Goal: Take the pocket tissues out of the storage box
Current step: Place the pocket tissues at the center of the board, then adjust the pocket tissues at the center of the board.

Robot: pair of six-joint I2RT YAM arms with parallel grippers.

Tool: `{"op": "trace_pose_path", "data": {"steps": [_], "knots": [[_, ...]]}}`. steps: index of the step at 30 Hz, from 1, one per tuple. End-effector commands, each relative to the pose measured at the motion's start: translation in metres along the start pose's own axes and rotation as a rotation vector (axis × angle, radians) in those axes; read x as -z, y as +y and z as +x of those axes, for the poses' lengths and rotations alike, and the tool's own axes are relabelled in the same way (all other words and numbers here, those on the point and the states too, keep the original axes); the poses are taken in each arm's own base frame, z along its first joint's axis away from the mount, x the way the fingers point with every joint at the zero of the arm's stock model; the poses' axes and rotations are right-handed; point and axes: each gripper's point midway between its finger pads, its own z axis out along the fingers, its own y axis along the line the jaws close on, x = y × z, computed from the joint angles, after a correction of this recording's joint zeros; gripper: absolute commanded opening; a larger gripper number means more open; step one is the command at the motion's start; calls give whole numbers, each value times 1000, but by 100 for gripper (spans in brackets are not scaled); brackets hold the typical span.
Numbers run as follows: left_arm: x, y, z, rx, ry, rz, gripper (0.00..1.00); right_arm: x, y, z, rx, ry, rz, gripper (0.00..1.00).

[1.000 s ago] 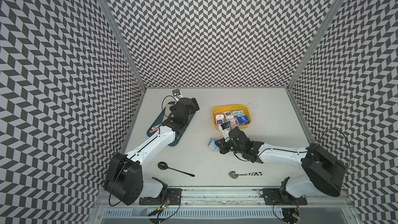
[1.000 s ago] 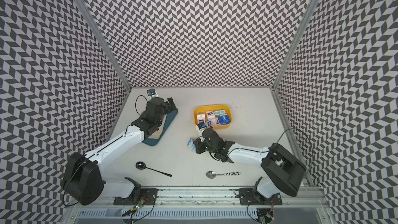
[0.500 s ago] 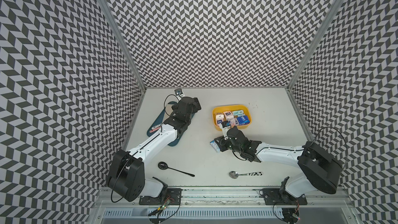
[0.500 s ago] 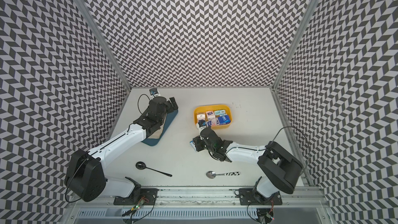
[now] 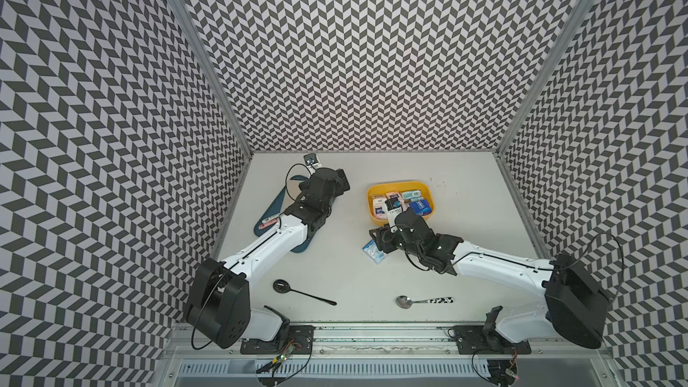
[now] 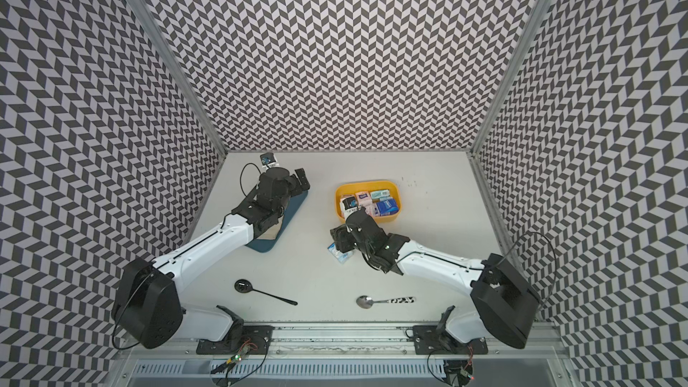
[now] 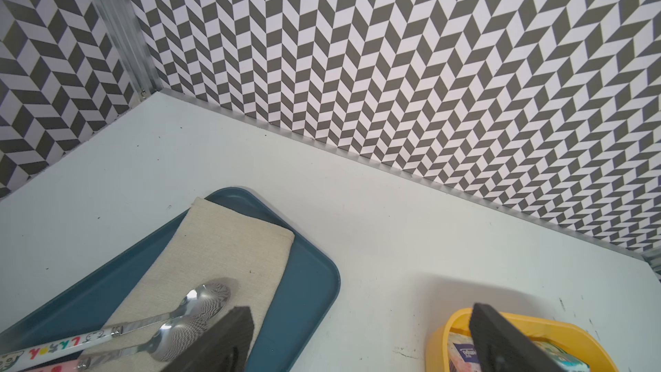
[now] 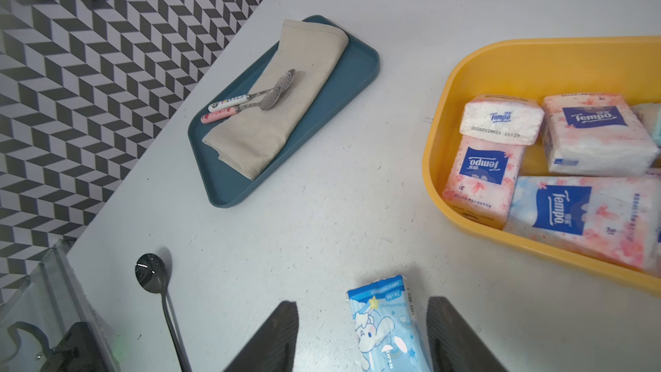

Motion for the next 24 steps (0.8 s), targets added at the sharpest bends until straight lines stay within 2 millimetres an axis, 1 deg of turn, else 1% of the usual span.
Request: {"op": "trace_pose_path", "data": {"steps": [1,5,6,10,12,14,17,19,24], "knots": [[8,-10,-10,1,-8,20,99,4,-6,5,49,40,33,65],[10,-7,-11,-13,-10,14,99,0,-9,9,47,72,25,66],[11,-6,-11,-17,-8,12,99,-2,-11,13,47,91,22,66],[13,-4,-8,-28,4,7,99,-13,-22,30,90,173,39,68],[14,-4,-7,-30,9,13,99,-18,-30,34,110,203,32,68],[16,-3,-7,-29,9,12,99,-21,-34,37,131,228,11,68],[19,-1,-9,-34,5,10,99,-26,-35,45,189,271,-19,68],[22,0,-12,-34,-4,7,99,-28,-31,51,219,297,-48,68],[24,-1,-14,-34,-8,13,99,-39,-30,63,253,325,-79,67]]}}
